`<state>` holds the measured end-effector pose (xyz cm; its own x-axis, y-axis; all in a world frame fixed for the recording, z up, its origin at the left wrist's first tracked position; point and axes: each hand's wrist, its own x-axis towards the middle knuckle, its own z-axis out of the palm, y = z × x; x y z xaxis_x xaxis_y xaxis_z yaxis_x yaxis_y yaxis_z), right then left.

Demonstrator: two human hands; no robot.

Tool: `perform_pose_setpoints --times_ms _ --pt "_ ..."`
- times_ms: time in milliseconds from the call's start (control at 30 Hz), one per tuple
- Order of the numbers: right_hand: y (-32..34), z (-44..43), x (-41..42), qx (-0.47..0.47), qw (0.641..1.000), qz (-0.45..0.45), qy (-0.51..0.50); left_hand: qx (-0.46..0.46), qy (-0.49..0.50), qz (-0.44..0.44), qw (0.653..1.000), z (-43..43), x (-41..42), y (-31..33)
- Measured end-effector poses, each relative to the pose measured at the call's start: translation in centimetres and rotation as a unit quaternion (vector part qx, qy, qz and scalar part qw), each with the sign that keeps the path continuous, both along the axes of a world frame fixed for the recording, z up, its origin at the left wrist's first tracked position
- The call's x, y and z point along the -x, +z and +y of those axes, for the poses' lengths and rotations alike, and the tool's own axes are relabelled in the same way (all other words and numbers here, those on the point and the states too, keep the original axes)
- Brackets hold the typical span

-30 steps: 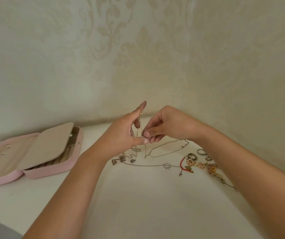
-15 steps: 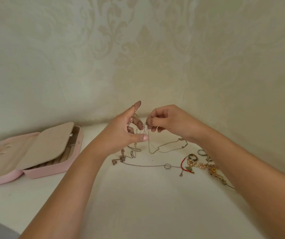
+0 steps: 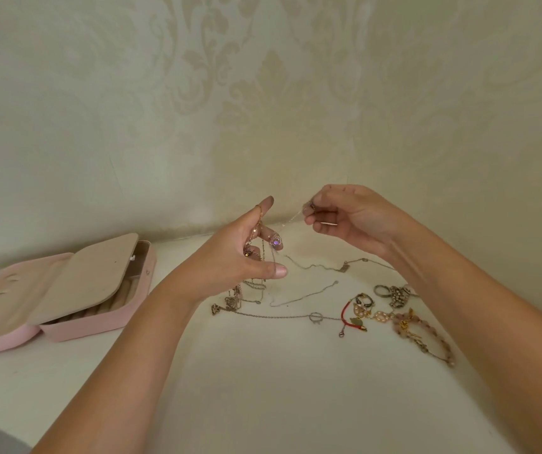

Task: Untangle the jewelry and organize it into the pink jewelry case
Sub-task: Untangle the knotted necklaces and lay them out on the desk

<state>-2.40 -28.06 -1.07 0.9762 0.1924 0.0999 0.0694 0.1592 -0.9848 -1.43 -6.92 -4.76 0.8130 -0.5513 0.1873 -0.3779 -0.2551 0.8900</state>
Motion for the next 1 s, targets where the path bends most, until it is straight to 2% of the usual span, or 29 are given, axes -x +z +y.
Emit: perform_pose_setpoints --times_ms 67,167,300,433,633,767,967,1000 --pt "-0.2 -0.1 -0.2 -0.020 1.000 0.015 -0.018 -0.015 0.002 -0.002 1.000 -0.1 0.0 -0.1" --pt "-0.4 -0.1 -0.4 -0.103 0.993 0.062 -0.014 -0.047 0.006 -0.010 0.999 -0.1 0.1 -0.2" --pt "-0.4 -0.5 -0.6 -0.249 0.963 0.106 0.005 -0.107 0.016 -0.027 0.994 0.0 0.0 -0.5" --pt "-0.6 -1.1 -1.1 -0.330 0.937 0.119 0.002 -0.147 0.036 -0.033 0.988 0.9 -0.7 -1.0" --pt "0.1 -1.5 -1.3 -0.318 0.946 0.055 -0.037 -0.179 0.059 -0.032 0.982 1.9 -1.1 -0.9" --pt "1.0 -2.6 -1.4 -0.391 0.918 0.040 -0.045 -0.189 0.084 -0.040 0.977 2.8 -1.2 -0.7" --pt "1.2 -3.2 -1.0 -0.345 0.936 0.003 -0.074 -0.214 0.125 -0.041 0.968 3.8 -1.0 -0.2" --pt "1.2 -3.2 -0.9 -0.315 0.946 -0.005 -0.077 -0.213 0.133 -0.041 0.967 4.0 -1.0 -0.1"
